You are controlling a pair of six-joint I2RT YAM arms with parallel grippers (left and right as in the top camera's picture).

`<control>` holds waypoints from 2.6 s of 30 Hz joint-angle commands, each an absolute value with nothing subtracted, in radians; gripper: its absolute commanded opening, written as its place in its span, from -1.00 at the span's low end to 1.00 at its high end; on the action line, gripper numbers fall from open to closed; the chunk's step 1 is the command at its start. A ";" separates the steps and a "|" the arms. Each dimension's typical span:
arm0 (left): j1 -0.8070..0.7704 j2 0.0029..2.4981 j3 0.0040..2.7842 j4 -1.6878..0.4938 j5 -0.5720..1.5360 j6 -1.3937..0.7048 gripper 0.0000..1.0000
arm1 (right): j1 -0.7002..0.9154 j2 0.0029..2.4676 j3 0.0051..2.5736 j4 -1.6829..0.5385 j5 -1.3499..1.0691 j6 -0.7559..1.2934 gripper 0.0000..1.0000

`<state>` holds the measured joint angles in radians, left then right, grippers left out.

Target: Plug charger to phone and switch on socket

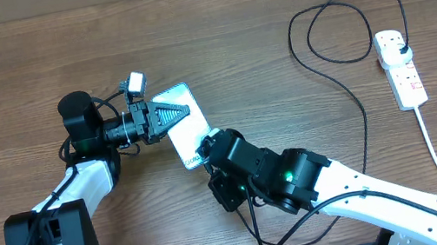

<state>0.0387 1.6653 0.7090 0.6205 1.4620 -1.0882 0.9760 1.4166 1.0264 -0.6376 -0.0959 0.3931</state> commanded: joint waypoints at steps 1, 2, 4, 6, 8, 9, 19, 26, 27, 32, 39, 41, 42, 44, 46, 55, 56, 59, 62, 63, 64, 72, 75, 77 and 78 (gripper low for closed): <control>0.032 1.664 0.722 0.625 1.506 -1.081 -0.92 | 0.975 1.410 1.041 -0.601 -0.068 0.397 -0.92; 0.032 1.664 0.723 0.625 1.514 -1.081 -0.92 | 0.975 1.410 1.044 -0.582 -0.068 0.397 -0.92; 0.032 1.664 0.723 0.625 1.530 -1.080 -0.91 | 0.975 1.410 1.051 -0.556 -0.068 0.397 -0.92; 0.032 1.664 0.722 0.627 1.549 -1.076 -0.92 | 0.975 1.410 1.061 -0.542 -0.068 0.395 -0.92; 0.032 1.664 0.723 0.633 1.571 -1.058 -0.92 | 0.974 1.410 1.072 -0.537 -0.064 0.392 -0.92; 0.032 1.664 0.723 0.633 1.581 -1.048 -0.91 | 0.974 1.410 1.077 -0.535 -0.060 0.392 -0.92; 0.031 1.664 0.722 0.632 1.581 -1.039 -0.92 | 0.941 1.411 1.130 -0.490 -0.035 0.362 -0.92; 0.031 1.664 0.722 0.632 1.581 -1.040 -0.92 | 0.921 1.408 1.160 -0.553 -0.047 0.367 -0.91; 0.031 1.664 0.722 0.632 1.579 -1.040 -0.91 | 0.921 1.405 1.161 -0.568 -0.056 0.371 -0.83; 0.031 1.664 0.722 0.632 1.502 -1.079 -0.91 | 0.921 1.372 1.161 -0.609 -0.144 0.374 -0.31; -0.004 1.662 0.723 0.667 1.362 -1.166 -0.92 | 0.921 1.250 1.164 -0.704 -0.181 0.374 0.99; -0.043 1.660 0.723 0.725 1.322 -1.211 -0.92 | 0.920 1.192 1.164 -0.744 -0.180 0.373 1.00; -0.063 1.660 0.723 0.755 1.299 -1.231 -0.91 | 0.920 1.163 1.164 -0.759 -0.180 0.373 1.00; -0.112 1.660 0.733 0.802 1.239 -1.268 -0.92 | 0.920 1.083 1.164 -0.783 -0.180 0.373 0.99; -0.180 1.660 0.767 0.797 1.151 -1.272 -0.92 | 0.920 0.984 1.164 -0.801 -0.165 0.373 1.00; -0.357 1.661 1.067 0.322 0.842 -1.079 -0.92 | 0.920 0.691 1.164 -0.909 0.049 0.375 1.00; -0.368 1.661 1.122 0.207 0.785 -1.027 -0.92 | 0.920 0.681 1.164 -0.917 0.052 0.387 1.00; -0.382 1.669 1.252 -0.047 0.688 -0.913 -0.92 | 0.921 0.672 1.164 -0.938 0.055 0.427 1.00; -0.374 1.711 1.378 -0.229 0.735 -0.785 -0.92 | 0.921 0.676 1.162 -0.962 0.063 0.427 1.00; -0.370 1.728 1.396 -0.243 0.776 -0.755 -0.92 | 0.921 0.676 1.162 -0.962 0.063 0.427 1.00; -0.364 1.749 1.409 -0.245 0.831 -0.732 -0.92 | 0.921 0.676 1.162 -0.961 0.063 0.427 1.00; -0.327 1.974 1.429 -0.320 1.104 -0.581 -0.92 | 0.921 0.682 1.158 -0.948 0.063 0.427 0.99; -0.326 2.036 1.429 -0.398 1.018 -0.519 -0.92 | 0.921 0.696 1.158 -0.945 0.063 0.427 1.00; -0.326 2.061 1.429 -0.452 0.939 -0.488 -0.92 | 0.921 0.713 1.158 -0.946 0.062 0.427 0.99; -0.328 2.071 1.429 -0.477 0.906 -0.473 -0.92 | 0.921 0.721 1.157 -0.948 0.062 0.427 1.00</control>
